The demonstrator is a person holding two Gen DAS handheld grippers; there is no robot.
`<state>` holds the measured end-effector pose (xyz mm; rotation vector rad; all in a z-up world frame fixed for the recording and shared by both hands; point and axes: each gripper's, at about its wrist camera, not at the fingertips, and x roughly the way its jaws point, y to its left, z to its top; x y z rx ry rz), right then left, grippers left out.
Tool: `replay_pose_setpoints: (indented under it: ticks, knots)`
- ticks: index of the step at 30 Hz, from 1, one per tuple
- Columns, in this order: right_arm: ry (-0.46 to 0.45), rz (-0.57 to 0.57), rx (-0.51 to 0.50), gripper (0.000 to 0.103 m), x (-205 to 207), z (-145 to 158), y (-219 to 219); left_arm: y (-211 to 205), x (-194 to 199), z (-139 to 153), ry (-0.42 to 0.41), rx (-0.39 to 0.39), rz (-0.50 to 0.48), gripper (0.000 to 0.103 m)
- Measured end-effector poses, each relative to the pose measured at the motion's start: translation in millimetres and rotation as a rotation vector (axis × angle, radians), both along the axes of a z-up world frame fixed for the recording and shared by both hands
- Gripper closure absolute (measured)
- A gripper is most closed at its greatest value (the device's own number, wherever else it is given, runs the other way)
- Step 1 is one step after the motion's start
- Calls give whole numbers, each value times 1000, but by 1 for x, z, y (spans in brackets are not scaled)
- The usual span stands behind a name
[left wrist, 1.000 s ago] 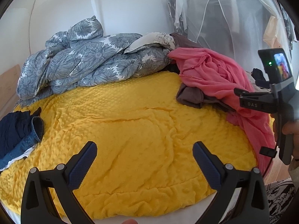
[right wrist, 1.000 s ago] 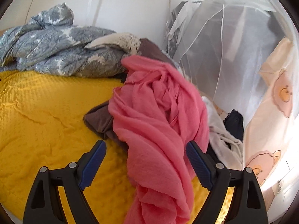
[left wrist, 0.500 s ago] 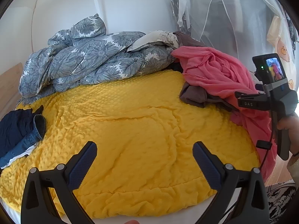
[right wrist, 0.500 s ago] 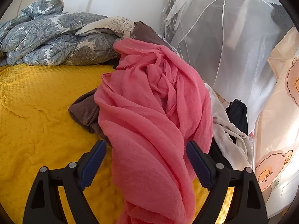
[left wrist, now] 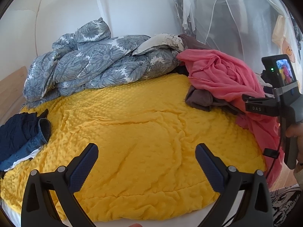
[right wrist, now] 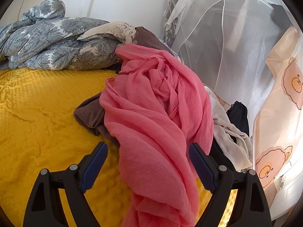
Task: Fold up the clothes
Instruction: 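Move the right tool toward the pink shirt in the clothes pile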
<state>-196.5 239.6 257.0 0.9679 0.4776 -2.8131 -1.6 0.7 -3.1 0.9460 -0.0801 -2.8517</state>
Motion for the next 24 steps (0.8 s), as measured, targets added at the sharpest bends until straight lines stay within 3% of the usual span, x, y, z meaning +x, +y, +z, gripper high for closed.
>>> replay_pose_setpoints:
  ticks: [6,10,16,24]
  knots:
    - [38,4,-161,14,25,27,-4,-10,11,12,65,-32,91,0]
    - [88,14,-184,14,46,40,-16,-15,16,15,61,-9,105,0]
    - [28,43,-295,14,58,40,-19,-7,25,18,85,-27,136,0]
    - [61,130,-221,14,81,38,-48,-8,30,15,82,-48,169,0]
